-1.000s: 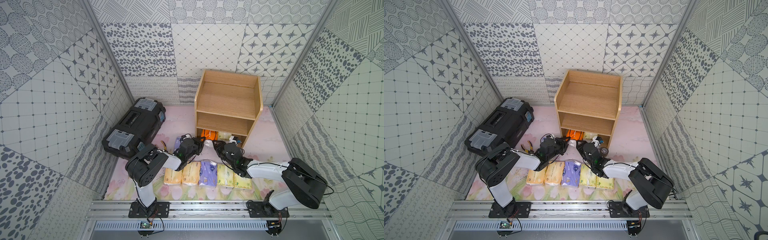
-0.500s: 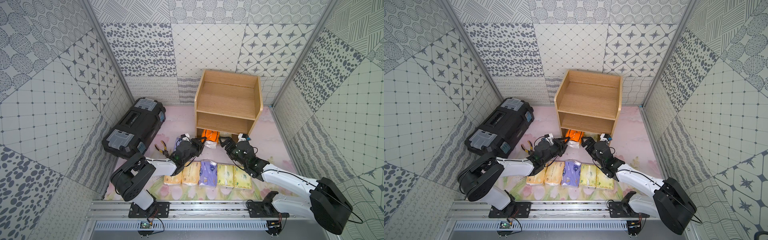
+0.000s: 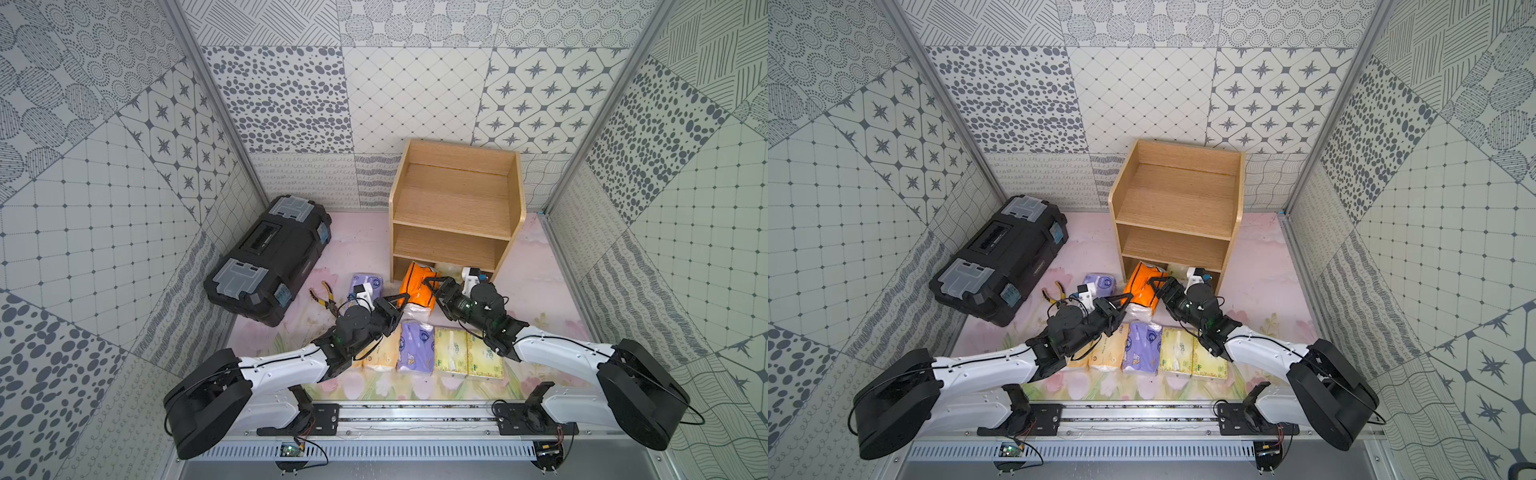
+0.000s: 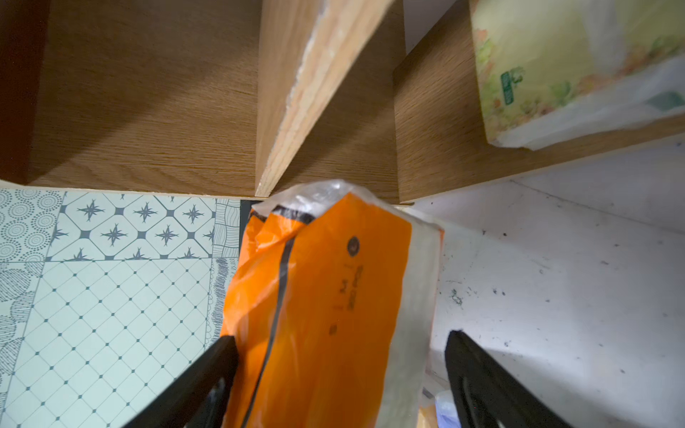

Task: Remove the tissue boxes from the shelf
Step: Pick up a box of tissues from the shelf.

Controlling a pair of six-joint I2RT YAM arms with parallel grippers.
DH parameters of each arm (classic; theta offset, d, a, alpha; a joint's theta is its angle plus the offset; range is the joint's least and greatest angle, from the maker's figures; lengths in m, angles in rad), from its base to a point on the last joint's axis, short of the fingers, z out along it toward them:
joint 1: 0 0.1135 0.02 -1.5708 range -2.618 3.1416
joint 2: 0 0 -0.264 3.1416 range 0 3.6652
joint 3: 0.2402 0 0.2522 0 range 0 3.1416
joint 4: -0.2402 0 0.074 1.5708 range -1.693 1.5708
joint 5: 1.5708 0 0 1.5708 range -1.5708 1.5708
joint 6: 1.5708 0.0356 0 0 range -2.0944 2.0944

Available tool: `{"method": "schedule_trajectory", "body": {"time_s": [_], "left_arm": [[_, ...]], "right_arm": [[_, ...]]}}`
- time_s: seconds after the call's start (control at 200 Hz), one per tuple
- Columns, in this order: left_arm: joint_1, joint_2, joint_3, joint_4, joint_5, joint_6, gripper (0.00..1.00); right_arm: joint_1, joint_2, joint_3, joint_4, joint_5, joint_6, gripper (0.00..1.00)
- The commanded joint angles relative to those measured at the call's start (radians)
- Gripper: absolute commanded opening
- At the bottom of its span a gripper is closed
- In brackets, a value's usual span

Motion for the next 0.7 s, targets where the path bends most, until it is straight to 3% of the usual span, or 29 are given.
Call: {"method": "schedule_trajectory", "body": {"time_s": [0.0, 0.205, 0.33, 0.475, 0.545, 0.695], "left_arm": [[-0.035, -0.085, -0.042, -0.007, -0.095, 0.021, 0.09], [-0.062, -0.153, -0.082, -0.032, -0.127, -0.004, 0.09], [-0.089, -0.196, -0.105, -0.068, -0.168, -0.033, 0.09], [-0.108, -0.27, -0.122, -0.158, -0.206, -0.053, 0.15], [-0.114, -0.321, -0.124, -0.226, -0.22, -0.048, 0.24], [-0.117, -0.463, -0.112, -0.421, -0.25, 0.006, 0.61]], "right_arm": [[0.018, 0.034, -0.007, 0.133, -0.025, 0.057, 0.91], [0.061, 0.127, 0.005, 0.274, -0.023, 0.136, 0.79], [0.085, 0.159, 0.009, 0.336, 0.006, 0.173, 0.66], [0.111, 0.163, 0.035, 0.334, 0.024, 0.166, 0.55], [0.12, 0.155, 0.047, 0.318, 0.032, 0.159, 0.49], [0.139, 0.122, 0.054, 0.261, 0.067, 0.124, 0.4]]}}
